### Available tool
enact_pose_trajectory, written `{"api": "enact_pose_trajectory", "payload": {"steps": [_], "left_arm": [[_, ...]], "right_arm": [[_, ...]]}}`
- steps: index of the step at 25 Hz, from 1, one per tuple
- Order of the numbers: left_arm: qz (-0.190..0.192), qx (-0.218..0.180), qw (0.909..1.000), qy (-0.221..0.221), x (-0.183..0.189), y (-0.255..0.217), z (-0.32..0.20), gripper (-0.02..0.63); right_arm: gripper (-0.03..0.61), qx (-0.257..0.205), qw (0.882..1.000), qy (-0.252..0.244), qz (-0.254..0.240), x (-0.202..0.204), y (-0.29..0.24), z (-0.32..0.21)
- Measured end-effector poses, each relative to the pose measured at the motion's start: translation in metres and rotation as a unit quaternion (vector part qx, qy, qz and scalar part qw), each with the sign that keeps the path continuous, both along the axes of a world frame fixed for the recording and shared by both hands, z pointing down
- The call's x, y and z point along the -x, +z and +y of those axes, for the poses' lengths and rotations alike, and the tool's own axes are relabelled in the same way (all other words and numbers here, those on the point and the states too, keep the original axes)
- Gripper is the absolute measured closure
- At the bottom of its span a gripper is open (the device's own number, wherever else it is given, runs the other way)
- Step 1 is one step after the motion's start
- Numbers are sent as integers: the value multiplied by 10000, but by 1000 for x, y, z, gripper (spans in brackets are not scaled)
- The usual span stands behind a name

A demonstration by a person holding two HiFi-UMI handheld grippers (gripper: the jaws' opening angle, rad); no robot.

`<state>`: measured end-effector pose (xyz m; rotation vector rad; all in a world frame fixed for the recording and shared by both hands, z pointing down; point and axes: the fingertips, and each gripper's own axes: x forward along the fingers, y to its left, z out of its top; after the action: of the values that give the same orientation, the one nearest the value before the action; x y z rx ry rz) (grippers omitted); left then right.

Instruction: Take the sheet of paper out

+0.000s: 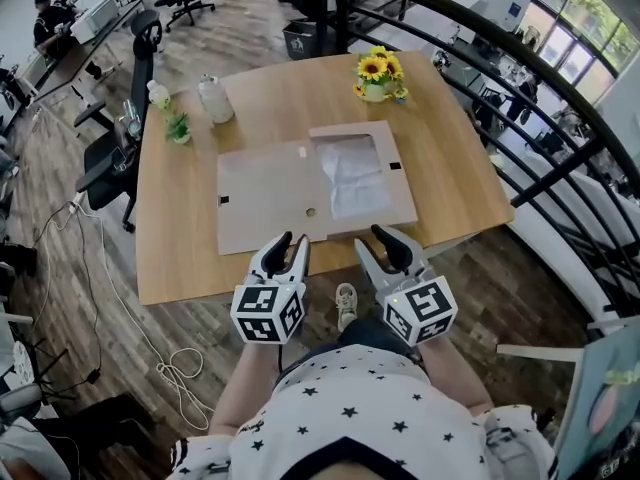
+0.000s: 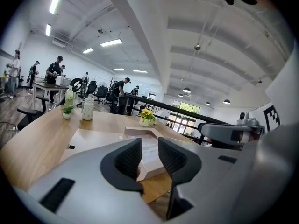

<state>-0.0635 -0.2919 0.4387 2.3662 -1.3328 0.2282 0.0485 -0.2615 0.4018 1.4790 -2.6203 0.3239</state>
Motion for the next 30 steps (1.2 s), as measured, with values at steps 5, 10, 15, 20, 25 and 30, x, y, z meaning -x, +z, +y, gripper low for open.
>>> {"api": "enact_pose_trajectory", "payload": {"steps": [5, 10, 15, 20, 25, 30], "left_arm": [[2, 183, 9998, -3, -15, 12, -41, 507], [-35, 361, 9993, 53, -28, 26, -75, 507], [-141, 591, 9980, 160, -42, 44, -114, 506], [-290, 816, 9960, 215, -59, 57, -137, 506], [-354, 1094, 9930, 277, -77, 78, -159, 506], [-533, 1409, 9879, 366, -91, 101, -178, 506]], "right_arm": [[462, 48, 10000, -68, -12, -10, 4, -41], [462, 137, 9998, -104, -49, -18, 14, -74], [462, 253, 9995, -153, -59, -25, 25, -111], [462, 379, 9990, -210, -79, -37, 29, -134], [462, 462, 9985, -273, -98, -48, 37, -157], [462, 565, 9977, -350, -103, -56, 47, -175]]}}
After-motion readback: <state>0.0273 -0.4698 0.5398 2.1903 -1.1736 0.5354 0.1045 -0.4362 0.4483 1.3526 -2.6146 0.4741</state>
